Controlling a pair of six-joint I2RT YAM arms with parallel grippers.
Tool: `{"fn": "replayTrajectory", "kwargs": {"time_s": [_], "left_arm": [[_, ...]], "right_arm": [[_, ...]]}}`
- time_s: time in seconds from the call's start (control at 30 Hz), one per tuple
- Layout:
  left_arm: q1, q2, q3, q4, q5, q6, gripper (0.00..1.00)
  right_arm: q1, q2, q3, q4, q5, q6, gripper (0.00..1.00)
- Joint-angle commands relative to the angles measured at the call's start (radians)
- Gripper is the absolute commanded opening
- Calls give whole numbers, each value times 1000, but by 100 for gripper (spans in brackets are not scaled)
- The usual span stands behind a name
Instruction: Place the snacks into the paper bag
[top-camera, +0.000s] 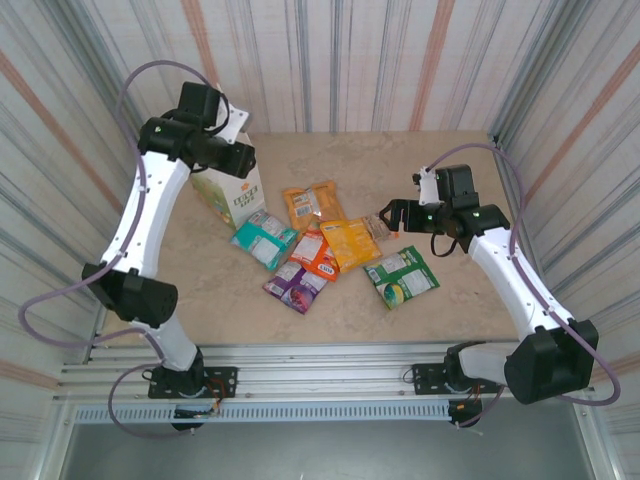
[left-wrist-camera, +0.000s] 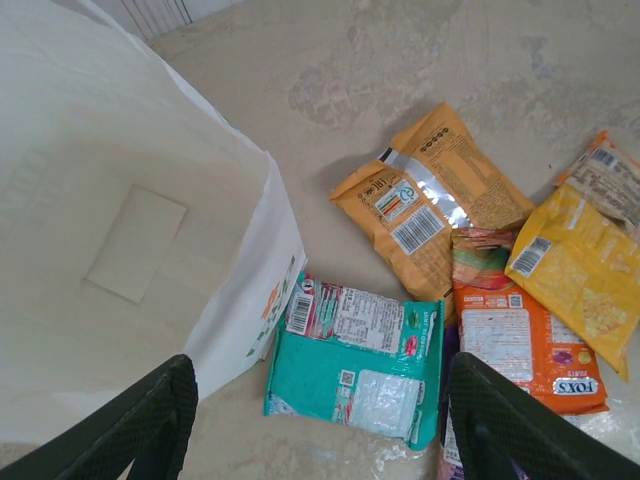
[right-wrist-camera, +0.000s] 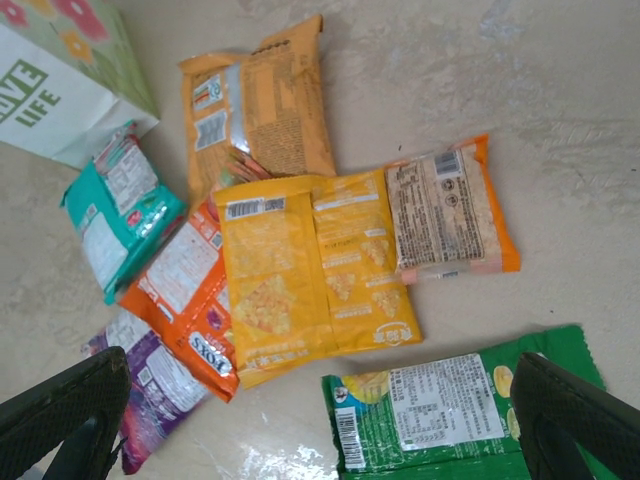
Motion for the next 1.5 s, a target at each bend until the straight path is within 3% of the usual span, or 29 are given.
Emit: {"fn": "replayTrajectory", "kwargs": {"time_s": [0.0, 0.3, 0.53, 0.93, 1.2, 1.47], "left_arm": [[-4, 42, 78, -58, -34, 40, 70], [15, 155, 159, -92, -89, 68, 69], [26, 199, 183, -154, -63, 74, 55], [58, 180, 254, -256, -74, 60, 0], [122, 107, 288, -359, -150, -21, 0], [129, 17, 177, -390, -217, -134, 0]], "right_arm": [[10, -17, -1, -25, -19, 25, 99], [13, -28, -17, -25, -24, 23, 99], [12, -26, -20, -25, -26, 25, 99], [13, -19, -18, -12, -53, 40, 99], [25, -6, -1, 11, -74, 74, 99], [60, 3, 18, 25, -59, 92, 99]]}}
